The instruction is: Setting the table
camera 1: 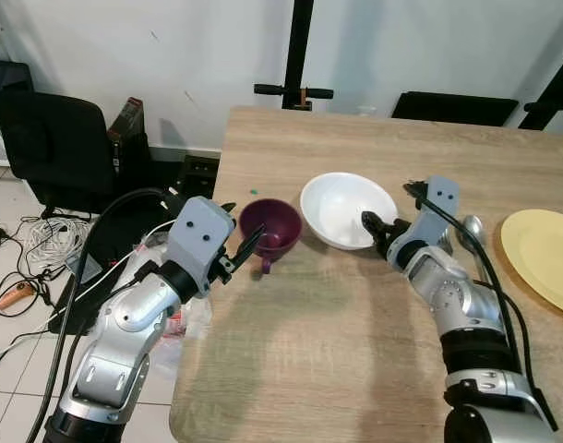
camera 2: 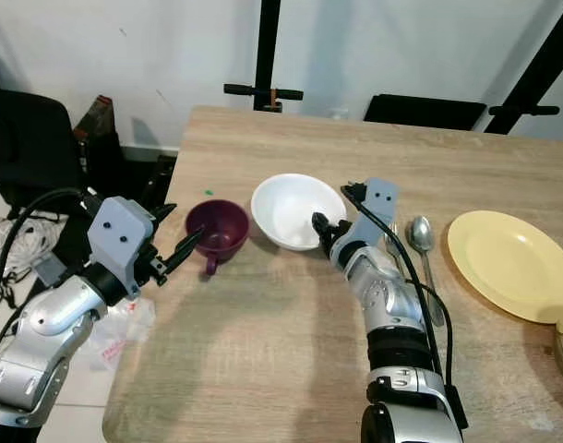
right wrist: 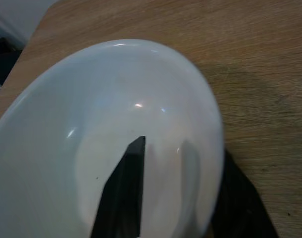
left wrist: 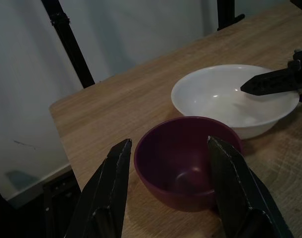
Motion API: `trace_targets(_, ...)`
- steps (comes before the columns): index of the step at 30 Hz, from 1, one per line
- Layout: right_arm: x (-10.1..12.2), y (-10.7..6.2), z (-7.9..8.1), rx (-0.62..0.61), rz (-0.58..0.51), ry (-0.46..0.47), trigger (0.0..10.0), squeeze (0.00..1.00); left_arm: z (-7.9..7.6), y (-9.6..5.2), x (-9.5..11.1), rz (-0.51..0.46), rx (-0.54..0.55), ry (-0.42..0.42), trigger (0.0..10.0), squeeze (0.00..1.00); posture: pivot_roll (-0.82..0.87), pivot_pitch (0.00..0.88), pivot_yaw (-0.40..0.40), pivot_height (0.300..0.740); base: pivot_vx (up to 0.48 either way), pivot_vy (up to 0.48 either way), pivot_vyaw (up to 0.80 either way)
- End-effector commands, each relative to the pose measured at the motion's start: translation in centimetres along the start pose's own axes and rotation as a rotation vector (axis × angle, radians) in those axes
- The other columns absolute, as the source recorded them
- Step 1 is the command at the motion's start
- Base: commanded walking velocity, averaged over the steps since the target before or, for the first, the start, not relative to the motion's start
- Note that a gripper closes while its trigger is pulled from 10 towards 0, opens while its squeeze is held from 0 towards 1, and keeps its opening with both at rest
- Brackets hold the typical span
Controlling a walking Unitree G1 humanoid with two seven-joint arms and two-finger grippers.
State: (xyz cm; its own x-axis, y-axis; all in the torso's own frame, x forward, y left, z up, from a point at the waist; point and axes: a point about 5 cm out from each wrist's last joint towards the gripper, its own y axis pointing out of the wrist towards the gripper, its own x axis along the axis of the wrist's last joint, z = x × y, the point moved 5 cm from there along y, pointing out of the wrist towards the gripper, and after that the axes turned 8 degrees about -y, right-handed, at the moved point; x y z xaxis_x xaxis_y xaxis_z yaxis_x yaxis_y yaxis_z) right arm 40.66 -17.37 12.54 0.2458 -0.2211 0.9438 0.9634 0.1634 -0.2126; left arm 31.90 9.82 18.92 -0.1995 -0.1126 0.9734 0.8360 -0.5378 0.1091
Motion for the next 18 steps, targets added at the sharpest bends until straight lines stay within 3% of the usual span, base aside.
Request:
trace_targets(1, -0.7, -0.1, -0.2, 0.001, 0.023, 0.014, 0.0, 0.0, 0.0, -0.2, -0.3, 0.015, 0.007, 0.003, 10.0, 0.0, -0.07, 0.021, -0.021, 0.74, 0.0, 0.0, 0.0)
trace_targets(13, 0.2, -0.2, -0.7, -0.025, -0.016, 0.038, 0.0, 0.0, -0.1, -0.1, -0.4, 0.016, 0.007, 0.001, 10.0, 0.0, -0.07, 0.021, -0.021, 0.74, 0.0, 0.0, 0.0)
trace_targets(18, 1.9, -0.5, -1.5, -0.072, -0.103, 0.065, 0.0, 0.0, -0.1, -0.1, -0.4, 0.016, 0.007, 0.0, 10.0, 0.0, -0.07, 0.021, -0.021, 0.74, 0.0, 0.0, 0.0)
